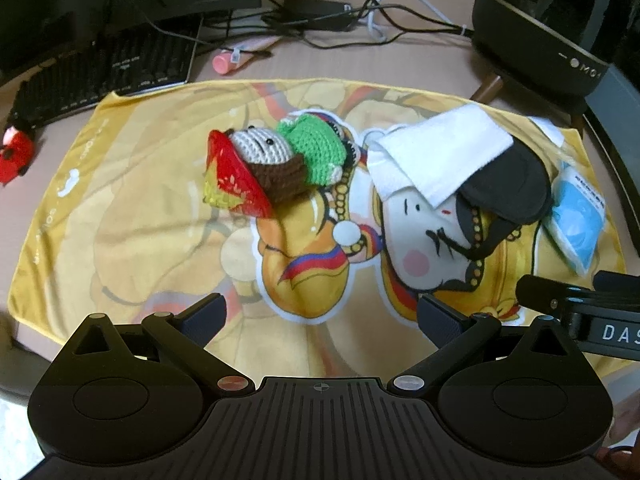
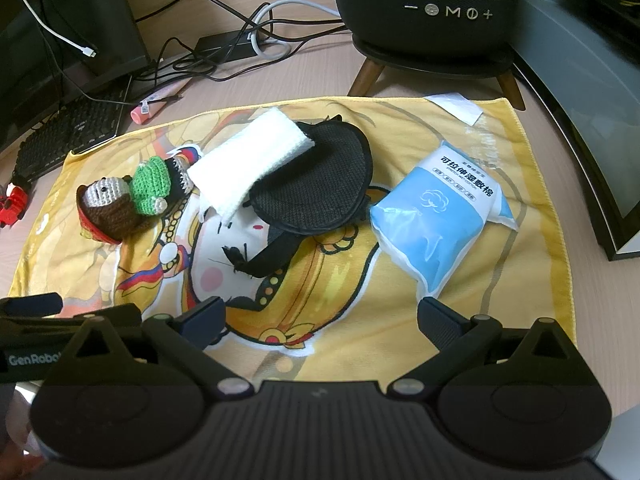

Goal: Organize soft objects

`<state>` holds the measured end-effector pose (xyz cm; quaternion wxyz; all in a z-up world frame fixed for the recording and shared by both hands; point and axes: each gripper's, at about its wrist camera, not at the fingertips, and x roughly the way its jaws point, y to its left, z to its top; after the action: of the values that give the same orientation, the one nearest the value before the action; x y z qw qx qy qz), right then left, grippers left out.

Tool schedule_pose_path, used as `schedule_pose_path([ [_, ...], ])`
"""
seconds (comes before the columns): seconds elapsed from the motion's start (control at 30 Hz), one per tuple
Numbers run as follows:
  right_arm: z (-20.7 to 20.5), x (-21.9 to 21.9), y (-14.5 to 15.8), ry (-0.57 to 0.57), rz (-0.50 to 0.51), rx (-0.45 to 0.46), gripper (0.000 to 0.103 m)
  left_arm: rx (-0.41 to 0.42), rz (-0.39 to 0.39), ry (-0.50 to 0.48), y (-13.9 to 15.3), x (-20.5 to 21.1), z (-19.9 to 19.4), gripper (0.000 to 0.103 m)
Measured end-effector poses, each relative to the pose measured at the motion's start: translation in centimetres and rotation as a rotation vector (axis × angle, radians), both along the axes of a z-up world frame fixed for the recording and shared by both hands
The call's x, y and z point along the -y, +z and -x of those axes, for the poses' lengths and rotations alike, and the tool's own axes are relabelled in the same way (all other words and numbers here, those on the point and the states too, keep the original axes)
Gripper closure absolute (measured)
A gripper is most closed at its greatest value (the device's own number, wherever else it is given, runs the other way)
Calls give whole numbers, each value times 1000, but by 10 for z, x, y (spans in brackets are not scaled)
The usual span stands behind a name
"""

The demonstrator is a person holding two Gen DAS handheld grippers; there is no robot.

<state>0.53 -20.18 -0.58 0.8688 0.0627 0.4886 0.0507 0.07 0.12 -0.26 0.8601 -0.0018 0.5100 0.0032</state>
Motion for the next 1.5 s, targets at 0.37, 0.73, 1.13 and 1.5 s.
schedule_pose_path([
  [0.37, 0, 1, -1, -2, -2, -2, 0, -25, 8, 12, -2, -1, -3, 0],
  [0.73, 0, 2, -2, -4, -1, -7, 0, -38, 15, 16, -4, 0, -2, 0],
  [1.13, -2, 5, -2, -14, -5, -10, 0, -37, 17, 13, -5, 2, -4, 0],
  [1.5, -13, 3, -11, -53, -24, -59, 0, -52, 20, -8, -10, -4, -18, 0],
])
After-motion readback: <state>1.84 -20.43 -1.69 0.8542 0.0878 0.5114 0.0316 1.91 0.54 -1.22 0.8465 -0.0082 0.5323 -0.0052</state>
